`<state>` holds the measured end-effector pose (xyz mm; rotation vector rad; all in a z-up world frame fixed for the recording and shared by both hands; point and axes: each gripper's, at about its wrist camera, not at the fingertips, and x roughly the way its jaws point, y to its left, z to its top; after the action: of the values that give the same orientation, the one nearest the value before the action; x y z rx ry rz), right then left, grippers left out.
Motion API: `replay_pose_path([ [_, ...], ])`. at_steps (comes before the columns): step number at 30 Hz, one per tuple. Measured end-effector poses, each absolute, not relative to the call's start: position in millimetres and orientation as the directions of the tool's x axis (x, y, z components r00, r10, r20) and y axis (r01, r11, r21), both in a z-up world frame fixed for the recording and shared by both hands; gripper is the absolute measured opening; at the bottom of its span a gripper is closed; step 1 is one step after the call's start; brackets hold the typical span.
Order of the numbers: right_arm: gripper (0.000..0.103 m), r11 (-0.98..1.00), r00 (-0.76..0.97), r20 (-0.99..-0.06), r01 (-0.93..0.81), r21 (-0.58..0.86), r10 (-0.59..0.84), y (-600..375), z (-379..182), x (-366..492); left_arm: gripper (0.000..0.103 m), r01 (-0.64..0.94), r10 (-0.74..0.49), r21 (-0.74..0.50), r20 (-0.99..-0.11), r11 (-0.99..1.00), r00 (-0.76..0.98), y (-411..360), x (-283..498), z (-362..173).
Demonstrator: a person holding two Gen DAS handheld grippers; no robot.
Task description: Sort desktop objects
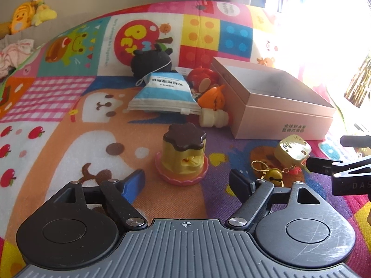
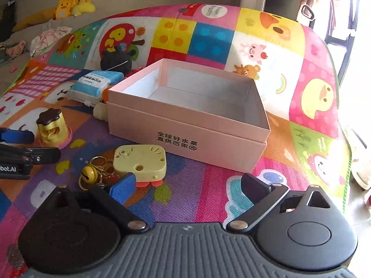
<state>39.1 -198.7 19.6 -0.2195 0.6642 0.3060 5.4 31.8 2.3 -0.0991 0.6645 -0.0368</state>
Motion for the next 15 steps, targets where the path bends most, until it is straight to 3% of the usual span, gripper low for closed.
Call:
replay_pose_path([
  [2,0.097,0.925,0.723,-0.637,-0.377,-0.041,0.266,-194.4,22.7,39.0,0.087,0.006,-0.074,-0.112,-0.612,0.994,0.788,32.9,5.5,1.8],
  [8,0.078,0.908,0.672,-0.670,-0.418,0.007,0.314,-168.6,13.0,58.1,0.089,0.007,-0.077,-0.116,-0.609,0.993,0.789,33.1,4.5,1.5],
  [9,0.063,0.909,0.654,-0.688,-0.416,0.019,0.314,-167.2,10.6,63.4,0.089,0.006,-0.077,-0.118,-0.610,0.993,0.789,33.4,4.7,1.6],
  [10,0.057,0.907,0.631,-0.707,-0.419,0.035,0.319,-166.9,8.8,67.7,0.090,0.004,-0.076,-0.118,-0.612,0.993,0.787,33.5,5.0,1.7],
  [15,0.056,0.902,0.643,-0.683,-0.427,0.058,0.348,-180.6,25.6,55.6,0.090,0.013,-0.058,-0.076,-0.626,0.997,0.778,29.0,15.7,3.2],
])
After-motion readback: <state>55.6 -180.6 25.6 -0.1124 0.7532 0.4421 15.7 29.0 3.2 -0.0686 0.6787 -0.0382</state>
